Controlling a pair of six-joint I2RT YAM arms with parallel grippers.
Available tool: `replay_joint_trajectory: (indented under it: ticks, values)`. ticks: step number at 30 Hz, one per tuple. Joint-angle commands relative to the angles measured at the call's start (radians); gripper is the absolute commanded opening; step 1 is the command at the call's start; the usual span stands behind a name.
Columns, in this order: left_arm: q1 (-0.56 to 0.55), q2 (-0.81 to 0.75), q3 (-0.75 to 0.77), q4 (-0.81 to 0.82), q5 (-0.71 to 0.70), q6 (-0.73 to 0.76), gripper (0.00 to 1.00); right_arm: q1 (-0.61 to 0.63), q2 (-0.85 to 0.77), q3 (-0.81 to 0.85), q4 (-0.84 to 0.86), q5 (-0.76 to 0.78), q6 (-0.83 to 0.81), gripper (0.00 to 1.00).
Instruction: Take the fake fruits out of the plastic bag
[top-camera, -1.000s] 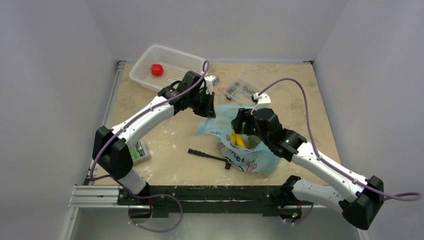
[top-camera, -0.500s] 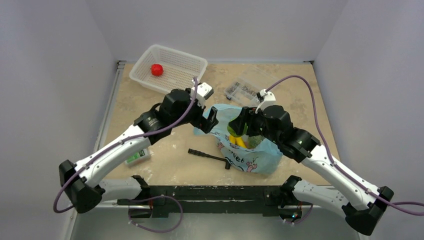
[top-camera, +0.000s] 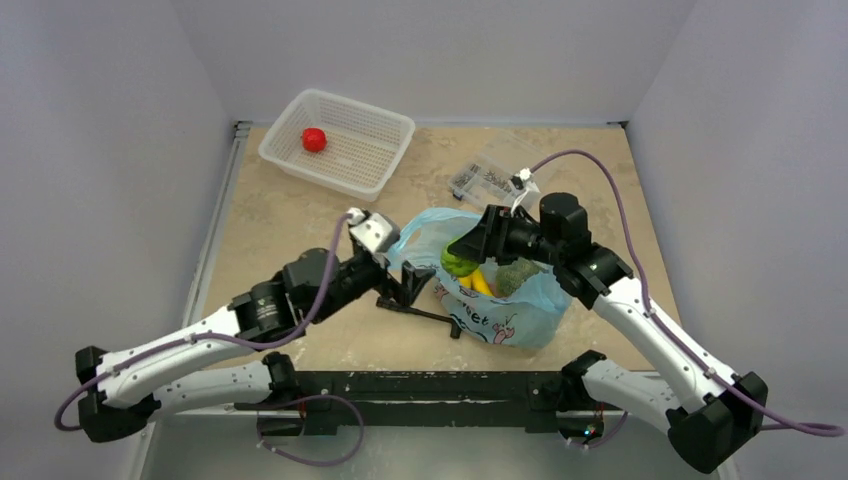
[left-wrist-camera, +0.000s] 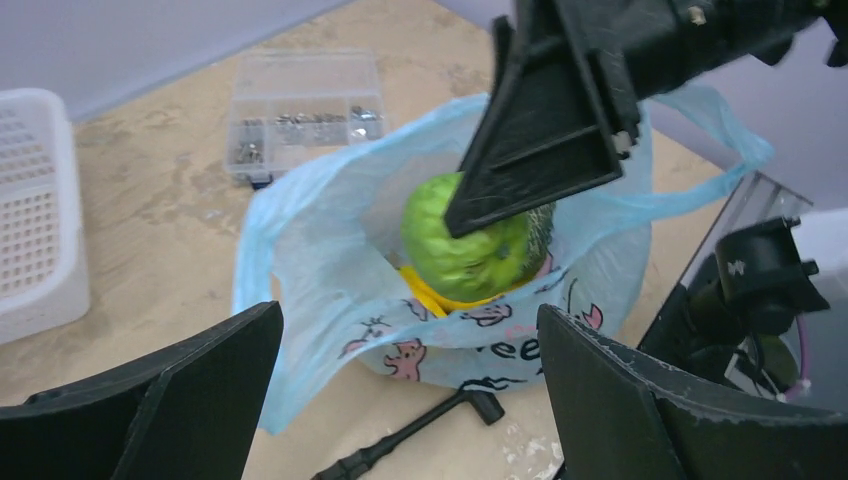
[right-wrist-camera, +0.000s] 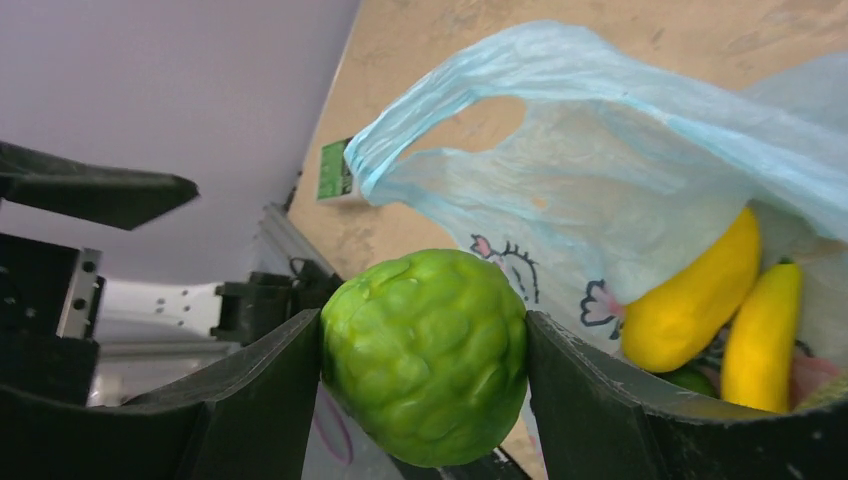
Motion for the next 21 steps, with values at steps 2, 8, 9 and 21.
replay_joint_trajectory:
  ticks: [2, 8, 9, 21]
  values:
    - [-0.222, 0.168, 0.039, 0.07, -0.296, 0.063, 1.0, -0.052, 0.013, -0.104, 0.207, -0.373, 0.154, 0.0]
    - [-0.291, 0.351, 0.149, 0.021, -0.473, -0.025, 1.0, -0.056, -0.032, -0.148, 0.255, -0.388, 0.217, 0.0]
    - [-0.301, 0.363, 0.15, 0.031, -0.474, -0.025, 1.0, -0.057, -0.038, -0.157, 0.265, -0.384, 0.232, 0.0]
    - [-0.315, 0.435, 0.193, 0.057, -0.478, 0.042, 0.68, -0.058, -0.068, -0.187, 0.3, -0.346, 0.277, 0.0]
